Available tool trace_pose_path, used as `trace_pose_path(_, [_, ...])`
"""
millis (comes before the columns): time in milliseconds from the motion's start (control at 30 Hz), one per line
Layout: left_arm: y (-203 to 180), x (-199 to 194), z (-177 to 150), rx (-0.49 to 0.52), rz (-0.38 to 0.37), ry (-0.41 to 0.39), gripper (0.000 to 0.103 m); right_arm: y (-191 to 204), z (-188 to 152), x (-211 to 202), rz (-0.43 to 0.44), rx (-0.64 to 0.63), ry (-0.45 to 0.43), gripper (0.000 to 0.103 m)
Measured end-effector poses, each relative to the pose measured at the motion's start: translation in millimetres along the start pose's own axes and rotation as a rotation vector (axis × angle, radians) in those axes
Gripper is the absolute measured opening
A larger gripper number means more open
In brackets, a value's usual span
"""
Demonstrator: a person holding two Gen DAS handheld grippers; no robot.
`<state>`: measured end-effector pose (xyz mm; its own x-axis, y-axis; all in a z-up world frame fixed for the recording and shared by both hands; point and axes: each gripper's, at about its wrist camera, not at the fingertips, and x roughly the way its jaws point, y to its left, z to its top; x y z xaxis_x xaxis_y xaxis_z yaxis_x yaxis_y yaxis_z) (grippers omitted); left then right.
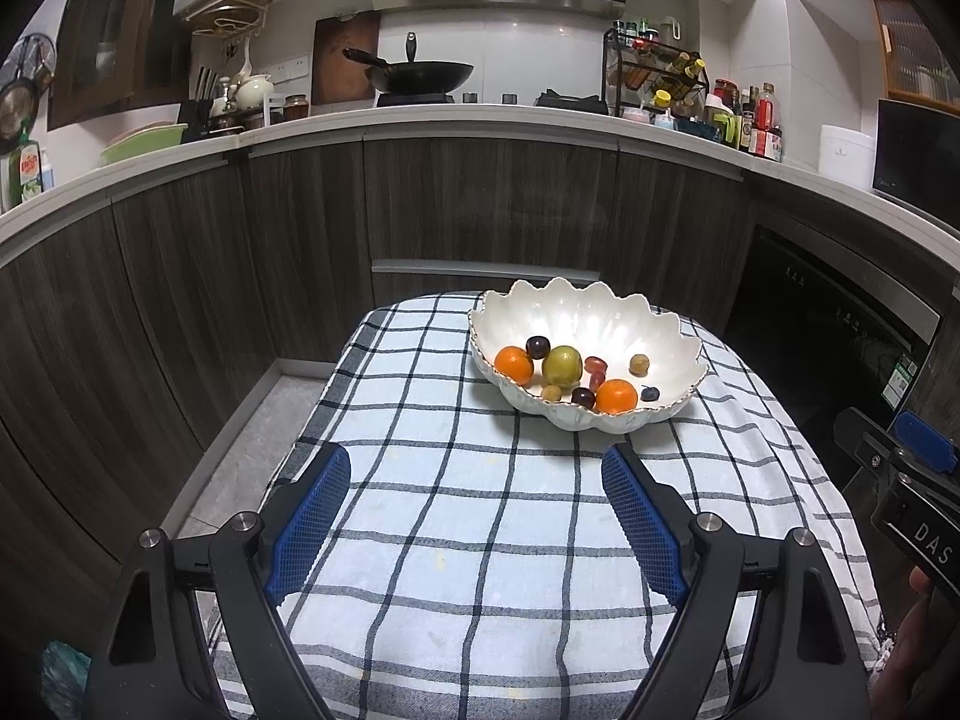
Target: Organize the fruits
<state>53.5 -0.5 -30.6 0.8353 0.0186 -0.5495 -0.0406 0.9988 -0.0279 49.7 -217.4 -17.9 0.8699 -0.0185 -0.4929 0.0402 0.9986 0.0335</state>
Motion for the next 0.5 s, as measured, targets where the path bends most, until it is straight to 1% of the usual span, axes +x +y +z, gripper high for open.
trace_pose_path(167, [-0.2,0.1,-0.1,0.000,0.001,0.000,0.086,-0.2,0.1,0.0,0.000,-0.001,0.000,0.079])
trace_pose_path(233, [-0.2,-0.2,0.0,0.000,0.000,0.000,0.091,0.2,-0.1,0.0,-0.002,-0.001,0.000,0.079])
trace_pose_path(300, [-0.3,-0.2,-0.1,0.000,0.001,-0.002,0.094,-0.2,0.0,0.0,-0.001,0.001,0.001,0.079])
trace_pose_path(500, [2.2,2.3,-1.7,0.000,-0.003,0.000,0.095,-1.8,-2.0,2.9,-0.003,0.004,0.007,0.079])
